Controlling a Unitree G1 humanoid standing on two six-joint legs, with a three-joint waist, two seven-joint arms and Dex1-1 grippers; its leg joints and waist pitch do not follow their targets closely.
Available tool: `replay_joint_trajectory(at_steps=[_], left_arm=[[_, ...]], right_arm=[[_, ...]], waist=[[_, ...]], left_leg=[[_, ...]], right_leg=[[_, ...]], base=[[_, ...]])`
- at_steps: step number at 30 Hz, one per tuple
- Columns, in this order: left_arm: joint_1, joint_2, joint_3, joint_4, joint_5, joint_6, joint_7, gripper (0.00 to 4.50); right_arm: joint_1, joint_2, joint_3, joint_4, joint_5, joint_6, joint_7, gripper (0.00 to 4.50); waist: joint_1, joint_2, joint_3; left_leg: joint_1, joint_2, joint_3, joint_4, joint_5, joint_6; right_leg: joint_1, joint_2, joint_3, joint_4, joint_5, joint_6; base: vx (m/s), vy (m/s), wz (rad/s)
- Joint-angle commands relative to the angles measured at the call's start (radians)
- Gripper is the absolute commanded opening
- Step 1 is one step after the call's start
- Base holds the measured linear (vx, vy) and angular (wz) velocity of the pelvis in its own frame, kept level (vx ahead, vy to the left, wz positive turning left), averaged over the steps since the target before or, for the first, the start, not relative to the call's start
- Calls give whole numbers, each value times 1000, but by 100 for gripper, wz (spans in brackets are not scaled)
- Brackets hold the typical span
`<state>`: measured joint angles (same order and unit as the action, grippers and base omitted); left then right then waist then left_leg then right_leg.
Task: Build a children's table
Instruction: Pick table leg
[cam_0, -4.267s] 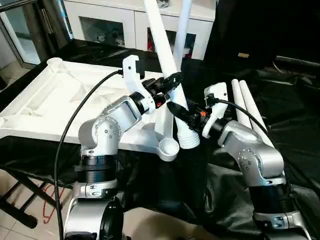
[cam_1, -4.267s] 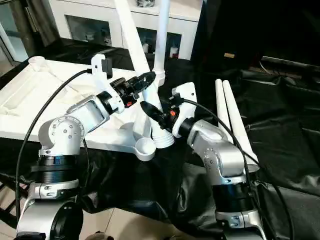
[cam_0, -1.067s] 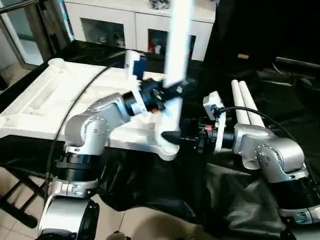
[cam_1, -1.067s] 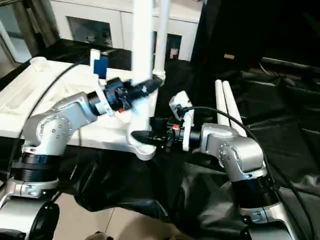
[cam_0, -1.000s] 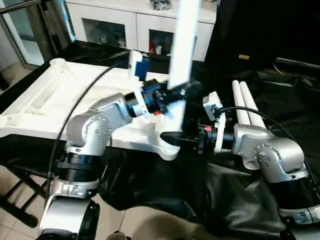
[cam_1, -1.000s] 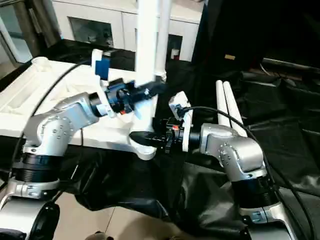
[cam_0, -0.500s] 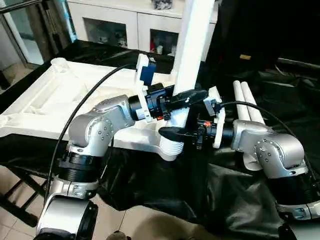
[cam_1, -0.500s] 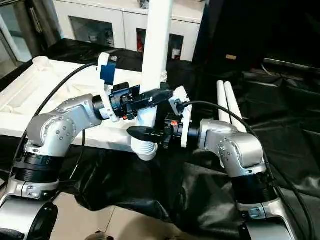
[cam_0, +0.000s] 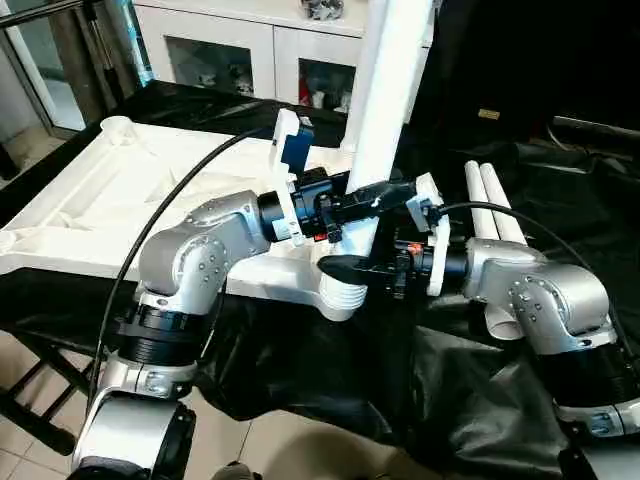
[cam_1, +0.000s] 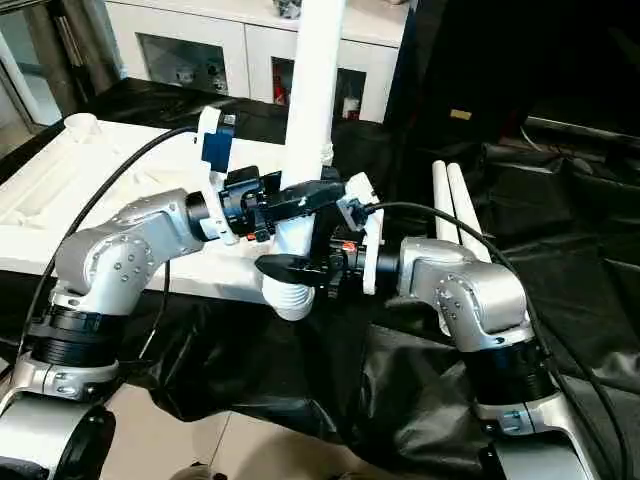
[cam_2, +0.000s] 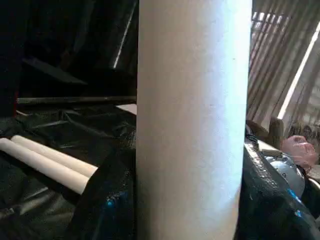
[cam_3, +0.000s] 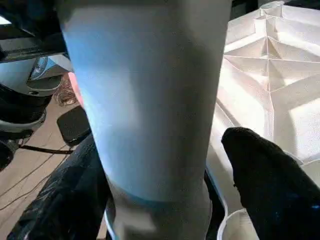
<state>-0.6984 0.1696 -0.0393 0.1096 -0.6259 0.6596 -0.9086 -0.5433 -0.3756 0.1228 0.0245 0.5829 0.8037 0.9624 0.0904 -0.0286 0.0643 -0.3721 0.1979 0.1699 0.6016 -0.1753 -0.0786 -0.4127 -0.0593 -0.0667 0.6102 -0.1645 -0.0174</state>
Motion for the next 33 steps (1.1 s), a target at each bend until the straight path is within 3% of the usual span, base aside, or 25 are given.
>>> replay_joint_trajectory(at_steps=[1,10,11,19,20,31,32,33], left_arm=[[-9,-7,-14,15,23,-7,17,195],[-9,-6,-23,28,34,-21,11,195],[-6,-5,-24,25,31,-20,7,195],[-1,-13,-17,23,18,-8,6,195],[-1,-13,-17,24,16,-8,6,195],[-13,-17,0,40,16,-8,22,195],[-20,-21,10,45,8,2,32,251],[-23,-24,16,48,2,8,37,265]], right_arm=[[-11,-5,2,-25,2,-9,9,359],[-7,13,-18,-34,29,1,4,359],[-6,15,-24,-36,34,2,3,359],[-6,23,-41,-36,50,10,-2,359],[-5,23,-40,-36,50,10,-1,332],[-2,28,-34,-33,53,12,-8,242],[-1,30,-33,-33,52,12,-10,232],[-1,30,-32,-34,52,12,-11,229]], waist=[[3,-11,-75],[3,-11,-76],[4,-5,-77],[3,-8,-77],[3,-9,-77],[4,-7,-77],[4,-7,-77],[4,-6,-78]], left_leg=[[6,22,-1,-63,-141,13],[5,22,-1,-62,-130,19],[6,23,-2,-62,-129,18],[6,23,-1,-62,-135,15],[6,22,-1,-62,-136,15],[6,23,-1,-62,-131,13],[6,23,-1,-62,-130,13],[7,22,-1,-62,-130,12]], right_leg=[[62,-70,44,-80,-327,-115],[63,-69,44,-76,-289,-132],[63,-70,45,-75,-287,-135],[64,-69,44,-76,-291,-136],[64,-69,44,-77,-294,-135],[64,-69,44,-75,-283,-139],[64,-70,44,-74,-279,-141],[64,-69,44,-73,-275,-143]], base=[[0,0,0],[0,0,0],[0,0,0],[0,0,0],[0,0,0],[0,0,0],[0,0,0],[0,0,0]])
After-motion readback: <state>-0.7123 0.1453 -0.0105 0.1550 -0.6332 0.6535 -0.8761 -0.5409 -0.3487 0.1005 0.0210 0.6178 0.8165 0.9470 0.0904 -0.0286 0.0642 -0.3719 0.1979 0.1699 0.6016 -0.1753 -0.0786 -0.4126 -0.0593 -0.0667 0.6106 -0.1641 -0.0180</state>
